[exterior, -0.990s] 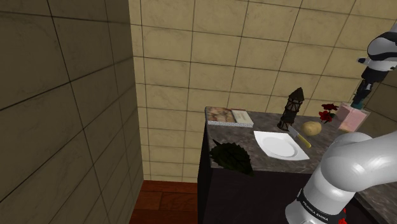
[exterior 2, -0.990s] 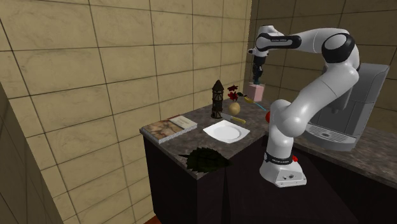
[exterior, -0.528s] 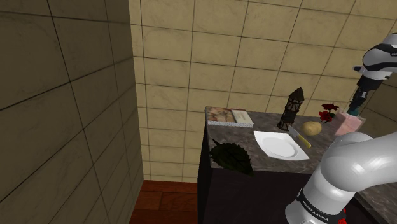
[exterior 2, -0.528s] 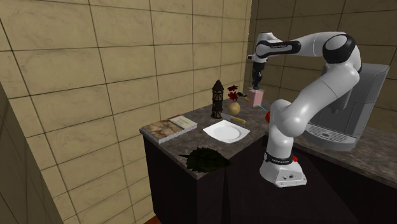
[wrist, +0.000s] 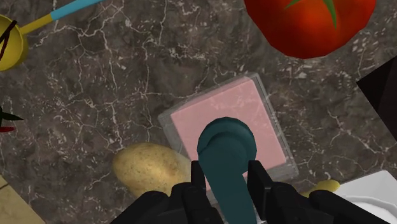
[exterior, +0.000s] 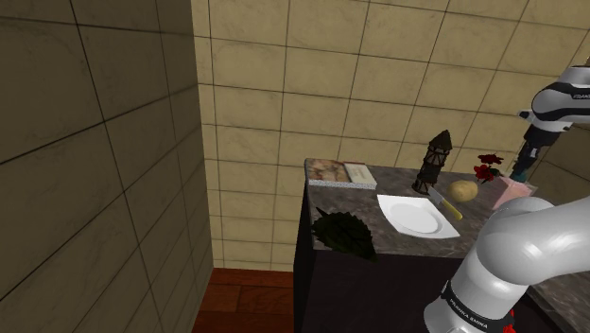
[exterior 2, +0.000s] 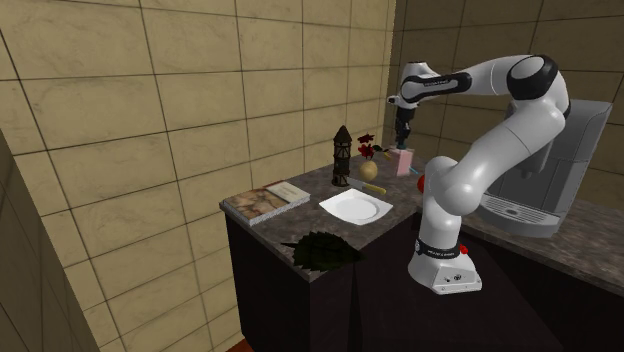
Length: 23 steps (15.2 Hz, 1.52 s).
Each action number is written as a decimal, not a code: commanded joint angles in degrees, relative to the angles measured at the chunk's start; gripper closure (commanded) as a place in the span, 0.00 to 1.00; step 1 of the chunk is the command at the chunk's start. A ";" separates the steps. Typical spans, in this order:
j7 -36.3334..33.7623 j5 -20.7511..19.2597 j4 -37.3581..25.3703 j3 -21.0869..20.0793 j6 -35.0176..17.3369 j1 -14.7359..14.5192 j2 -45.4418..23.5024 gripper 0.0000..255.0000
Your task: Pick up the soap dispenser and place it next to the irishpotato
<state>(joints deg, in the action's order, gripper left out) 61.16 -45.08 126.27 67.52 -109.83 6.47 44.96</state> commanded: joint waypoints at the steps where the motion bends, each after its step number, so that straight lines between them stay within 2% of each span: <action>1: -0.41 -0.73 1.14 1.06 -1.44 -0.17 -0.03 1.00; 11: -2.04 -4.40 5.41 7.17 -8.08 -1.85 -0.61 1.00; 18: -2.04 -4.41 5.41 7.17 -8.08 -1.85 -0.60 1.00; 19: -2.04 -4.41 5.41 7.17 -8.08 -1.85 -0.60 0.00; 23: -2.04 -4.41 5.41 7.17 -8.08 -1.85 -0.60 0.00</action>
<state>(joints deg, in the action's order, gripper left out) 59.12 -49.49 131.68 74.69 -117.91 4.62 44.36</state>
